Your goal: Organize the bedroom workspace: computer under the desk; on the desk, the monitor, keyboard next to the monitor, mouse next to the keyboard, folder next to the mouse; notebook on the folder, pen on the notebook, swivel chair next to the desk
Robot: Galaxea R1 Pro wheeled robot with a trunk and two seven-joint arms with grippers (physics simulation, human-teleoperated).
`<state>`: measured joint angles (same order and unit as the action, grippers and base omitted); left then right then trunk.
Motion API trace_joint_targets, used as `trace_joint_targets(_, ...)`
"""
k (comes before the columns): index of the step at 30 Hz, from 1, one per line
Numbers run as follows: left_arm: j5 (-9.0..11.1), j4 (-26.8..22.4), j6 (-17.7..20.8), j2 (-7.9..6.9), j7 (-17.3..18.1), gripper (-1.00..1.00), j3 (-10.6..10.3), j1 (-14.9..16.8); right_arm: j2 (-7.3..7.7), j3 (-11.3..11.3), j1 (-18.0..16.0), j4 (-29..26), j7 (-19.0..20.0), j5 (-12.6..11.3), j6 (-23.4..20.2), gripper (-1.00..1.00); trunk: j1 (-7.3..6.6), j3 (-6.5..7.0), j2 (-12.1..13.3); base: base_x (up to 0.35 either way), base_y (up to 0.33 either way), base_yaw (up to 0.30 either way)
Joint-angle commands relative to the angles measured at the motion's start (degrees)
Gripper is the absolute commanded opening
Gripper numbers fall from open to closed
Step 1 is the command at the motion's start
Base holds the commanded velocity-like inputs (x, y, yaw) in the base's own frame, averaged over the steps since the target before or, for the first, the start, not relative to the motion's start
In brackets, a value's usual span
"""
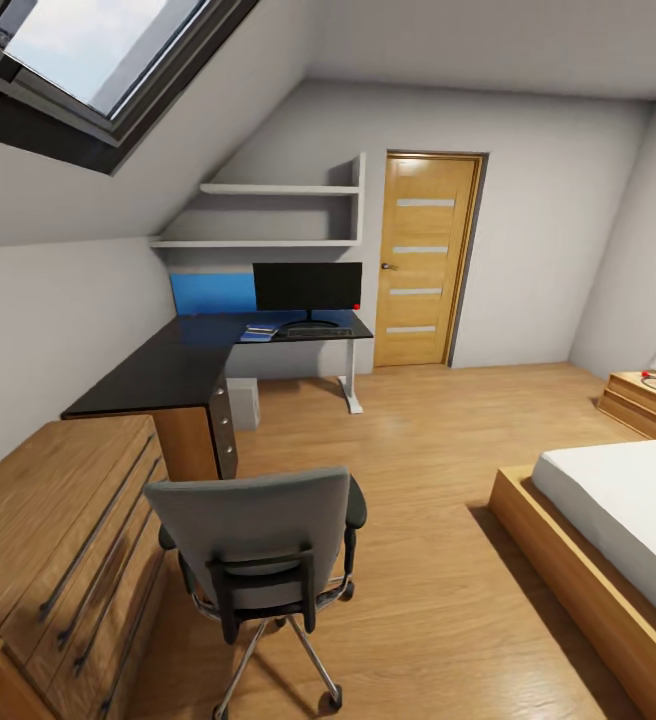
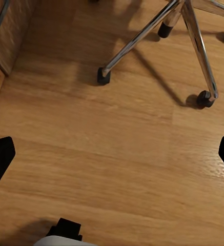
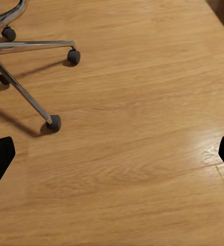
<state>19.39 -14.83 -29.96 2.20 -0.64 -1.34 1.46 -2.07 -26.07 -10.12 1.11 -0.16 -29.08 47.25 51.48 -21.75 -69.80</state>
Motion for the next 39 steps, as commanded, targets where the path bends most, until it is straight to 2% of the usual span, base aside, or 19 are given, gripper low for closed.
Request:
trace_joint_targets(1, 0.2, 0.0, -0.2, 0.00, -0.1, 1.00, -0.2, 0.0, -0.03, -0.5, -0.1, 0.1, 0.0, -0.5, 0.2, 1.00, 0.00, -0.06, 0.0, 0.000, 0.049, 0.000)
trace_joint_targets(22, 0.2, 0.0, -0.2, 0.00, -0.1, 1.00, -0.2, 0.0, -0.04, -0.6, -0.1, 0.1, 0.0, -0.5, 0.2, 1.00, 0.00, -0.11, 0.0, 0.000, 0.055, 0.003)
trace_joint_targets(39, 0.2, 0.0, -0.2, 0.00, -0.1, 1.00, -0.2, 0.0, -0.04, -0.5, -0.1, 0.1, -0.1, -0.5, 0.2, 1.00, 0.00, -0.65, 0.0, 0.000, 0.001, 0.147)
